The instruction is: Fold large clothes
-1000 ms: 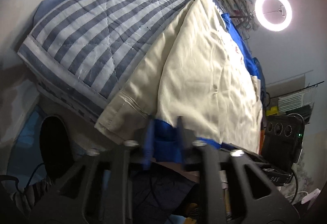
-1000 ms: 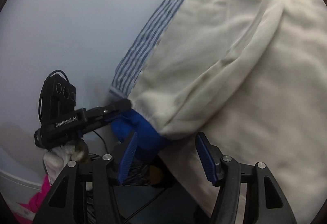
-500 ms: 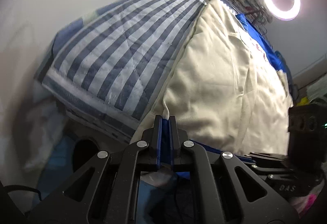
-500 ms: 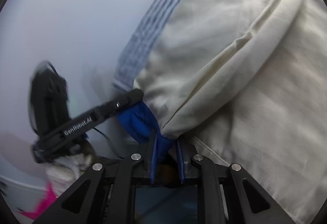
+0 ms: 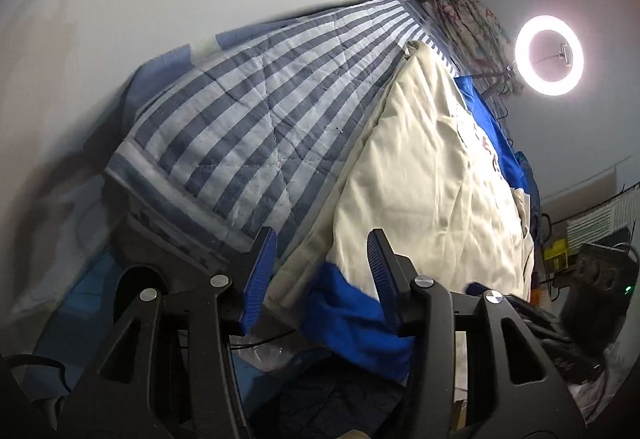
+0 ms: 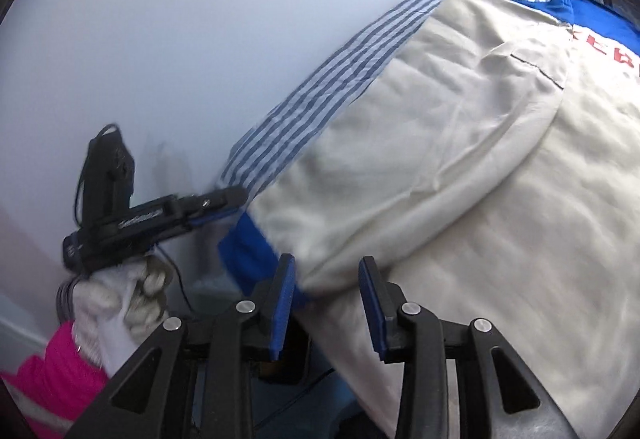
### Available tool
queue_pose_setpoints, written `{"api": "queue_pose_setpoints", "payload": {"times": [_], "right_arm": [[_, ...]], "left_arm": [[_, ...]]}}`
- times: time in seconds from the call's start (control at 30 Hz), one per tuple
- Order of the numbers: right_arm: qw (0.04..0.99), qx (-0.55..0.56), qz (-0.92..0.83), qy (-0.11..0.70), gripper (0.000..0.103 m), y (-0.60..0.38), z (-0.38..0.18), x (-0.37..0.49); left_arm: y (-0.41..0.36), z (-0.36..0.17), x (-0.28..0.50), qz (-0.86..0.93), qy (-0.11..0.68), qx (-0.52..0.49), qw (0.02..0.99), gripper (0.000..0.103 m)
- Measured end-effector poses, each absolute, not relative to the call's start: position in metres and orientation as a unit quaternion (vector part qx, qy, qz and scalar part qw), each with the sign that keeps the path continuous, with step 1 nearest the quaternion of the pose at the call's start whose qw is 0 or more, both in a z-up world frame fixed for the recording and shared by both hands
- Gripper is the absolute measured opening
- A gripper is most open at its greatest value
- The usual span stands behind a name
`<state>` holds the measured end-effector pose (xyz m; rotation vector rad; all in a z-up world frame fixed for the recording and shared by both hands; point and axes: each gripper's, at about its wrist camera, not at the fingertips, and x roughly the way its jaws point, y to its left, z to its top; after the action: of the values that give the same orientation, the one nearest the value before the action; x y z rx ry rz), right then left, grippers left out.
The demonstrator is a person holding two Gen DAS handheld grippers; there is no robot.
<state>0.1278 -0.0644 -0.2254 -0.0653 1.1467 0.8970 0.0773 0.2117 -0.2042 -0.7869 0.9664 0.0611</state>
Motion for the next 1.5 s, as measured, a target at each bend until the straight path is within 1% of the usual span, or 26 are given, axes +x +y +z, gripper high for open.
{"api": "queue_pose_setpoints", "payload": {"times": [0.13,0.27,0.3,0.33,0.37,0.43,0.47,0.53,0.57,0.6,0.63,0.67,0.77,0.9,0.97,1.03,1.07,1.1,1.13,1.17,1.2,1.23,1.3,1.33,1.4,1.5], "right_arm": [[0.749,-0.074,0.397,0.525,0.035,-0.04,-0.25,0.126],[0.744,-0.083,0.385,0.54,0.035,-0.034,-0.271,0.132],[0.745,-0.079,0.387,0.538,0.035,-0.036,-0.271,0.132],[0.744,-0.076,0.388,0.539,0.035,-0.037,-0.271,0.133],[0.744,-0.076,0.388,0.539,0.035,-0.038,-0.272,0.132],[0.743,-0.083,0.388,0.539,0.035,-0.039,-0.271,0.132],[0.742,-0.085,0.388,0.54,0.036,-0.037,-0.271,0.133],[0.737,-0.077,0.392,0.544,0.041,-0.038,-0.27,0.133],[0.732,-0.067,0.398,0.549,0.05,-0.033,-0.273,0.134],[0.722,-0.047,0.41,0.555,0.064,-0.03,-0.276,0.139],[0.71,-0.018,0.423,0.563,0.07,-0.033,-0.276,0.145],[0.704,0.0,0.426,0.568,0.073,-0.033,-0.276,0.149],[0.707,0.036,0.417,0.57,0.074,-0.033,-0.269,0.169],[0.717,0.043,0.401,0.569,0.075,-0.012,-0.253,0.198],[0.713,0.026,0.389,0.582,0.071,0.005,-0.253,0.208],[0.711,0.007,0.377,0.594,0.067,0.019,-0.257,0.214],[0.709,0.001,0.374,0.598,0.066,0.023,-0.261,0.216],[0.706,-0.004,0.371,0.603,0.066,0.028,-0.266,0.218],[0.705,-0.006,0.369,0.606,0.066,0.03,-0.27,0.218],[0.704,-0.006,0.368,0.608,0.066,0.031,-0.273,0.219],[0.702,-0.003,0.366,0.61,0.066,0.031,-0.278,0.22],[0.702,0.003,0.366,0.611,0.066,0.03,-0.281,0.221],[0.699,0.019,0.368,0.613,0.066,0.023,-0.285,0.223],[0.696,0.028,0.369,0.615,0.066,0.021,-0.286,0.225],[0.693,0.036,0.367,0.619,0.066,0.02,-0.284,0.229],[0.696,0.03,0.366,0.617,0.068,0.025,-0.278,0.237]], "left_arm": [[0.211,-0.218,0.094,0.005,0.476,-0.37,0.798,0.047],[0.211,-0.23,0.098,0.002,0.479,-0.378,0.792,0.047],[0.21,-0.229,0.098,0.0,0.48,-0.376,0.793,0.043],[0.208,-0.229,0.099,-0.004,0.483,-0.37,0.794,0.035],[0.205,-0.23,0.1,-0.01,0.488,-0.367,0.792,0.019],[0.2,-0.226,0.099,-0.006,0.484,-0.352,0.801,0.016],[0.198,-0.223,0.098,-0.007,0.482,-0.347,0.804,0.012],[0.196,-0.214,0.095,-0.011,0.472,-0.343,0.812,0.005],[0.194,-0.209,0.094,-0.012,0.469,-0.339,0.816,0.003],[0.192,-0.205,0.092,-0.012,0.466,-0.333,0.82,0.002],[0.19,-0.202,0.092,-0.015,0.464,-0.33,0.822,0.001],[0.19,-0.201,0.091,-0.02,0.462,-0.33,0.823,0.0],[0.182,-0.194,0.091,-0.023,0.46,-0.309,0.832,0.0],[0.179,-0.193,0.092,0.004,0.456,-0.287,0.842,0.0],[0.188,-0.194,0.09,0.019,0.451,-0.302,0.84,0.0],[0.197,-0.2,0.092,0.009,0.453,-0.329,0.829,0.008],[0.2,-0.203,0.092,0.005,0.456,-0.339,0.823,0.028],[0.202,-0.207,0.093,-0.003,0.458,-0.349,0.818,0.053],[0.201,-0.212,0.095,-0.011,0.461,-0.354,0.814,0.059],[0.199,-0.215,0.097,-0.016,0.467,-0.353,0.811,0.059],[0.195,-0.22,0.1,-0.016,0.479,-0.342,0.808,0.057],[0.191,-0.224,0.103,-0.01,0.492,-0.327,0.807,0.049],[0.189,-0.225,0.103,0.003,0.489,-0.309,0.816,0.023],[0.188,-0.224,0.103,0.001,0.488,-0.312,0.815,0.018],[0.185,-0.217,0.1,-0.005,0.476,-0.316,0.821,0.015],[0.173,-0.199,0.096,-0.015,0.459,-0.289,0.84,0.014]]}}
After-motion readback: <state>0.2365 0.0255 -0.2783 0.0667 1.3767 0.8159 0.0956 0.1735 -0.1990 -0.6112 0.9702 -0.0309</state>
